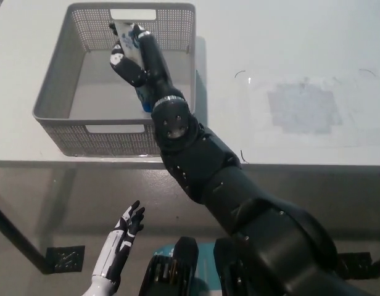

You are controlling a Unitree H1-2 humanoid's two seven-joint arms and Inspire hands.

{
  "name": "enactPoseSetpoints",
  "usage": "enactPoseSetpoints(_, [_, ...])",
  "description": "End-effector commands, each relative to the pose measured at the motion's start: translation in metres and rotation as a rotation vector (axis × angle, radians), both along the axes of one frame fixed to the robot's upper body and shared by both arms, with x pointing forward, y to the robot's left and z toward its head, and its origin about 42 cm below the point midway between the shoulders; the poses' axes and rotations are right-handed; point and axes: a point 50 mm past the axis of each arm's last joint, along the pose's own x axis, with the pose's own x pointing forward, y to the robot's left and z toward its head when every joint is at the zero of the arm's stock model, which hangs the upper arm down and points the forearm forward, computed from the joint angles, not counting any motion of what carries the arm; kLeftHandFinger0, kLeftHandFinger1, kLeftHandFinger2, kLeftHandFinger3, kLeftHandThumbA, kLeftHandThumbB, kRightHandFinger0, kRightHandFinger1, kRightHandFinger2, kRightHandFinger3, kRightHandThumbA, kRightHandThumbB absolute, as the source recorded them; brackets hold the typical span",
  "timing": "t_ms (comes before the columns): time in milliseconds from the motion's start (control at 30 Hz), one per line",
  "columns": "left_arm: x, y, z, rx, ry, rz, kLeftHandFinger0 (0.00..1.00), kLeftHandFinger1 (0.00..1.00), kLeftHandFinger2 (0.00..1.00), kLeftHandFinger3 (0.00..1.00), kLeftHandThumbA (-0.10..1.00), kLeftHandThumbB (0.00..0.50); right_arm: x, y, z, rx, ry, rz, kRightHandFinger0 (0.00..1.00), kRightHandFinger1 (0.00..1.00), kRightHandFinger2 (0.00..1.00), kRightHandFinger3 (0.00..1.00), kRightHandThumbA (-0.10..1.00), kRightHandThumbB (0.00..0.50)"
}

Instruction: Use the right hand to pick up a shampoo and place it into a container on the left side

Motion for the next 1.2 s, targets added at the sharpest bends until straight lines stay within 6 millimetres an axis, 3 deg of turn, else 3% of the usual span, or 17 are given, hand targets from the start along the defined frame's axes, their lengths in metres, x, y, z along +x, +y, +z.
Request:
enactPoseSetpoints(0, [0.005,0.0,0.012,0.029,-0.053,-0.02,1.0,1.0,1.0,1.0,0.93,0.048,0.007,-0.007,0.018,-0.019,-0.106,-0.014,0.0,0.35,0.77,0.81,-0.1,0.112])
enactPoseSetpoints(100, [0.005,0.0,0.012,0.03,-0.053,-0.02,1.0,1.0,1.0,1.0,0.93,0.047,0.007,-0.007,0.018,-0.02,-0.106,-0.014,0.0,0.34,0.78,0.81,-0.1,0.111])
enactPoseSetpoints(167, [0.008,-0.001,0.012,0.009,-0.058,-0.016,1.0,1.0,1.0,1.0,0.9,0.048,0.013,-0.017,0.022,-0.021,-0.111,-0.025,0.09,0.46,0.85,0.86,-0.1,0.156])
enactPoseSetpoints(267, [0.008,-0.001,0.012,0.011,-0.057,-0.016,1.0,1.0,1.0,1.0,0.9,0.048,0.013,-0.018,0.022,-0.026,-0.113,-0.025,0.08,0.38,0.66,0.74,-0.1,0.16])
enactPoseSetpoints(300, [0.009,-0.001,0.012,0.018,-0.058,-0.019,1.0,1.0,1.0,1.0,0.91,0.052,0.015,-0.021,0.024,-0.012,-0.112,-0.007,0.44,0.74,1.0,1.0,0.11,0.217])
enactPoseSetpoints(367, [0.009,-0.001,0.012,0.026,-0.057,-0.025,1.0,1.0,1.0,1.0,0.91,0.047,0.019,-0.028,0.028,0.035,-0.108,0.055,0.73,0.93,1.0,1.0,0.28,0.294])
enactPoseSetpoints(400, [0.009,-0.001,0.012,0.026,-0.058,-0.025,1.0,1.0,1.0,1.0,0.91,0.047,0.02,-0.028,0.028,0.037,-0.107,0.058,0.77,0.91,1.0,1.0,0.32,0.297])
enactPoseSetpoints(467, [0.009,-0.001,0.012,0.026,-0.058,-0.025,1.0,1.0,1.0,1.0,0.91,0.047,0.02,-0.028,0.028,0.038,-0.106,0.06,0.73,0.84,0.96,1.0,0.32,0.306])
enactPoseSetpoints(533, [0.009,-0.001,0.012,0.027,-0.055,-0.024,1.0,1.0,1.0,1.0,0.91,0.042,0.022,-0.032,0.031,0.044,-0.101,0.068,0.85,0.99,1.0,1.0,0.48,0.374])
enactPoseSetpoints(600, [0.009,-0.001,0.012,0.033,-0.057,-0.022,1.0,1.0,1.0,1.0,0.91,0.038,0.024,-0.035,0.033,0.041,-0.106,0.063,0.81,0.98,1.0,1.0,0.57,0.379])
enactPoseSetpoints(733, [0.009,-0.001,0.012,0.034,-0.058,-0.021,1.0,1.0,1.0,1.0,0.91,0.039,0.024,-0.035,0.033,0.041,-0.106,0.065,0.8,0.98,1.0,1.0,0.57,0.381])
enactPoseSetpoints(767, [0.009,-0.001,0.011,0.044,-0.063,-0.027,1.0,1.0,1.0,1.0,0.91,0.024,0.026,-0.039,0.039,0.057,-0.123,0.063,0.76,0.98,1.0,1.0,0.61,0.319])
enactPoseSetpoints(900, [0.009,-0.001,0.011,0.043,-0.059,-0.029,1.0,1.0,1.0,1.0,0.92,0.021,0.028,-0.041,0.046,0.08,-0.136,0.063,0.73,0.93,1.0,1.0,0.66,0.307])
enactPoseSetpoints(967, [0.01,-0.002,0.012,0.045,-0.057,-0.031,1.0,1.0,1.0,1.0,0.92,0.023,0.029,-0.044,0.055,0.086,-0.164,0.067,0.76,0.94,1.0,1.0,0.71,0.301])
enactPoseSetpoints(1000, [0.01,-0.001,0.012,0.038,-0.057,-0.032,1.0,1.0,1.0,1.0,0.91,0.03,0.03,-0.046,0.063,0.083,-0.197,0.067,0.89,1.0,1.0,1.0,0.76,0.305])
enactPoseSetpoints(1033, [0.011,-0.001,0.013,0.035,-0.056,-0.032,1.0,1.0,1.0,1.0,0.91,0.047,0.031,-0.048,0.07,0.083,-0.221,0.066,0.91,1.0,1.0,1.0,0.79,0.302])
enactPoseSetpoints(1167, [0.011,-0.001,0.013,0.035,-0.055,-0.031,1.0,1.0,1.0,1.0,0.91,0.049,0.031,-0.048,0.072,0.084,-0.227,0.067,0.91,1.0,1.0,1.0,0.8,0.302])
